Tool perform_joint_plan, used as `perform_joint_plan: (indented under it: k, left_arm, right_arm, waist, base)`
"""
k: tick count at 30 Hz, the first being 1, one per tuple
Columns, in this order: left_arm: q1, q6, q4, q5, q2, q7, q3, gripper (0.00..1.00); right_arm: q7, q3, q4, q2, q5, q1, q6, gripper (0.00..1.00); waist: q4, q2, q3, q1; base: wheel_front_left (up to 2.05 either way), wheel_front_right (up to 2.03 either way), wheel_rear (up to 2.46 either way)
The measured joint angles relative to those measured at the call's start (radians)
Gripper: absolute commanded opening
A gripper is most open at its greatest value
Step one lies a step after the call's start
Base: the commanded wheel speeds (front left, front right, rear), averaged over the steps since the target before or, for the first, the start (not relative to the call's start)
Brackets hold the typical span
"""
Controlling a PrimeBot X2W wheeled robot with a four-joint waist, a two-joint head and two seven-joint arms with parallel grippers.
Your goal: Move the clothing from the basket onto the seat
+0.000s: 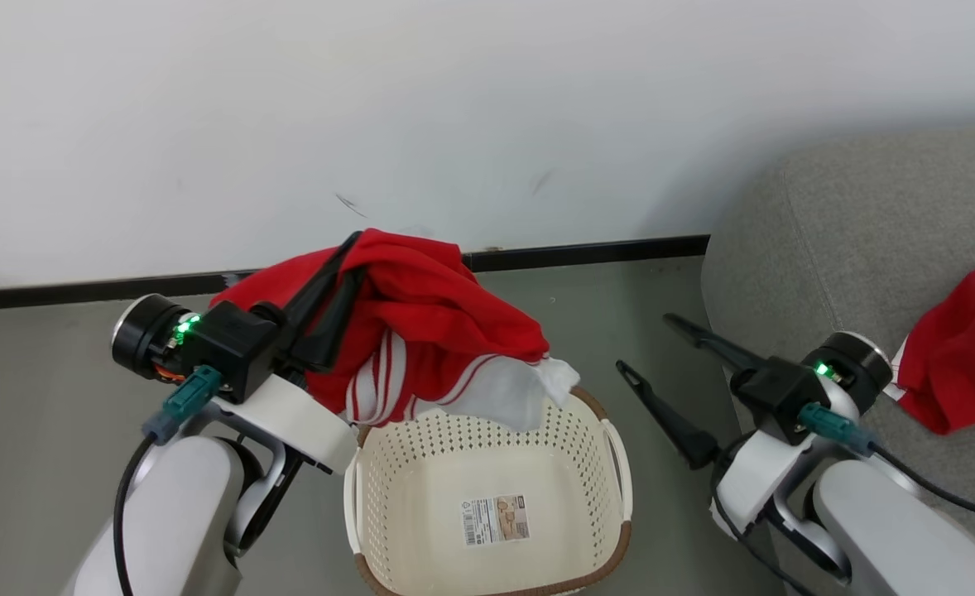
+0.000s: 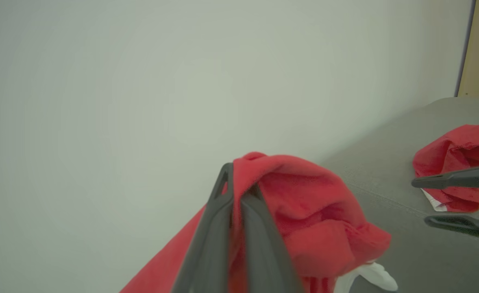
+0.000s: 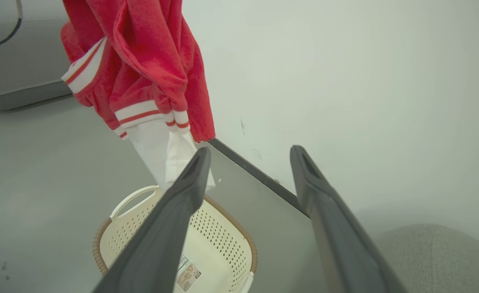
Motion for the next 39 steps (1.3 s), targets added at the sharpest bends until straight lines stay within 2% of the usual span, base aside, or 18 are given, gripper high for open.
perform_joint_plan:
  k: [8, 15, 23, 24, 25, 26, 27, 33, 39]
  left_arm:
    - [0.027, -0.027, -0.052, -0.009, -0.020, 0.048, -0.066, 0.00]
    - [0.043, -0.031, -0.097, -0.021, -0.030, 0.086, -0.102, 0.00]
    - [0.064, -0.036, -0.141, -0.040, -0.047, 0.135, -0.143, 0.00]
    - [0.064, -0.036, -0.145, -0.040, -0.050, 0.139, -0.146, 0.00]
    - [0.065, -0.036, -0.149, -0.043, -0.052, 0.143, -0.149, 0.00]
    - [0.065, -0.036, -0.153, -0.046, -0.053, 0.146, -0.150, 0.00]
    - [0.067, -0.036, -0.156, -0.049, -0.054, 0.152, -0.151, 0.00]
    - [0.100, -0.034, -0.159, -0.060, -0.052, 0.175, -0.143, 0.00]
    - [0.132, -0.022, -0.155, -0.097, -0.057, 0.179, -0.129, 0.00]
  right_arm:
    - [0.000, 0.147, -0.004, -0.016, 0.101, 0.012, 0.000, 1.00]
    - [0.000, 0.253, -0.003, -0.036, 0.161, 0.015, 0.000, 1.00]
    - [0.000, 0.377, -0.002, -0.018, 0.231, -0.040, 0.000, 1.00]
    - [0.000, 0.388, -0.001, -0.012, 0.237, -0.049, 0.000, 0.62]
    - [0.000, 0.394, 0.001, -0.006, 0.244, -0.056, 0.000, 0.38]
    - [0.000, 0.404, 0.005, -0.001, 0.248, -0.065, 0.000, 0.24]
    - [0.000, 0.414, 0.010, 0.002, 0.250, -0.072, 0.000, 0.00]
    - [0.000, 0.420, 0.028, 0.007, 0.268, -0.088, 0.000, 0.00]
    - [0.000, 0.319, 0.021, 0.002, 0.288, -0.087, 0.000, 0.00]
  waist:
    - [0.035, 0.0000, -0.065, 0.0001]
    - [0.061, 0.0000, -0.108, 0.0000]
    - [0.092, 0.0000, -0.137, 0.0001]
    - [0.095, 0.0000, -0.138, 0.0000]
    - [0.098, 0.0000, -0.140, 0.0000]
    - [0.101, 0.0000, -0.140, 0.0000]
    - [0.104, 0.0000, -0.140, 0.0000]
    - [0.107, 0.0000, -0.136, 0.0000]
    - [0.091, 0.0000, -0.132, 0.0000]
  base:
    - [0.00, 0.00, 0.00]
    - [0.00, 0.00, 0.00]
    - [0.00, 0.00, 0.00]
    - [0.00, 0.00, 0.00]
    - [0.00, 0.00, 0.00]
    - [0.00, 0.00, 0.00]
    - [0.00, 0.00, 0.00]
    - [0.00, 0.00, 0.00]
    - [0.00, 0.00, 0.00]
